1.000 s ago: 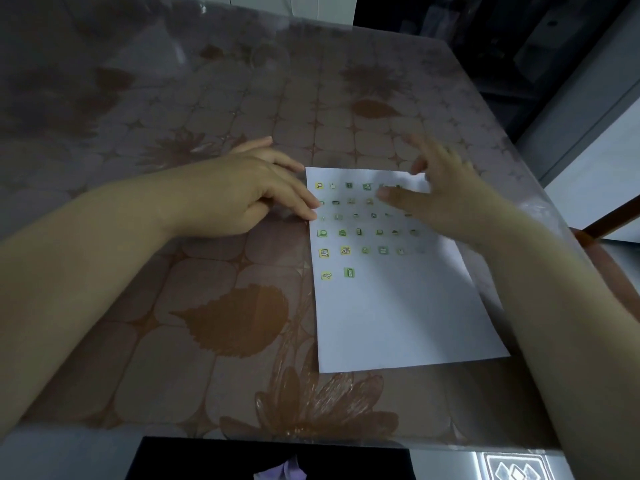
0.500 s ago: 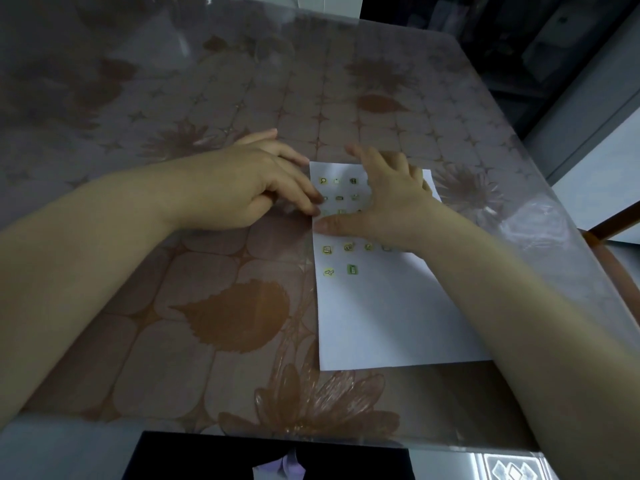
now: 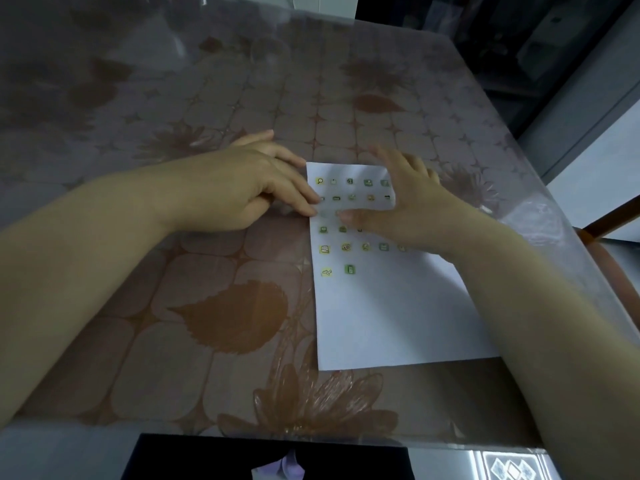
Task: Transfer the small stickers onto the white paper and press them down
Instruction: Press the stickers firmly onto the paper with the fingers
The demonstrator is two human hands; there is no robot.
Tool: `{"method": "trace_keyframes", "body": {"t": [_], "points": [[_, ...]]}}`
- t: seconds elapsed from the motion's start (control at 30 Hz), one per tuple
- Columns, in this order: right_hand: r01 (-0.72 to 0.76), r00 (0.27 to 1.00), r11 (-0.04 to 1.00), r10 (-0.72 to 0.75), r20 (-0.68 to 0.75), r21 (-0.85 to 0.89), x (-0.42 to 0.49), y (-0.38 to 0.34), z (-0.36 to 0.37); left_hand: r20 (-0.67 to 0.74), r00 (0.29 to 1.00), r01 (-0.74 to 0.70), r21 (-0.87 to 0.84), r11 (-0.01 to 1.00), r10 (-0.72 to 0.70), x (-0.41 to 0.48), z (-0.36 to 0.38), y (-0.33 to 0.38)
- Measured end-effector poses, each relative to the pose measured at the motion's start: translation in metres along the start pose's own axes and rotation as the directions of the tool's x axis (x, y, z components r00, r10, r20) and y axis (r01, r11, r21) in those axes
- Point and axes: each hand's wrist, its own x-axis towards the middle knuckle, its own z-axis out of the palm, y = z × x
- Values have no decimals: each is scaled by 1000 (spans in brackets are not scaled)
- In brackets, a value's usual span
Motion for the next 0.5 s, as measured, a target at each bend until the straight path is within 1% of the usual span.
{"method": "trace_keyframes", "body": {"t": [0.1, 0.33, 0.43, 0.5], "points": [[-20, 1000, 1000, 20, 18, -13, 1, -2, 1, 0, 1000, 5, -1, 1000, -5, 2, 1, 1], [-64, 997, 998, 63, 51, 21, 5, -4, -1, 23, 1000, -9, 4, 1000, 9, 1, 1, -2], [-36, 999, 999, 36, 31, 9, 4, -3, 1, 7, 1000, -3, 9, 1000, 3, 2, 1, 0], [-10, 1000, 999, 9, 20, 39, 3, 0, 0, 21, 1000, -13, 12, 1000, 12, 2, 1, -2]]}}
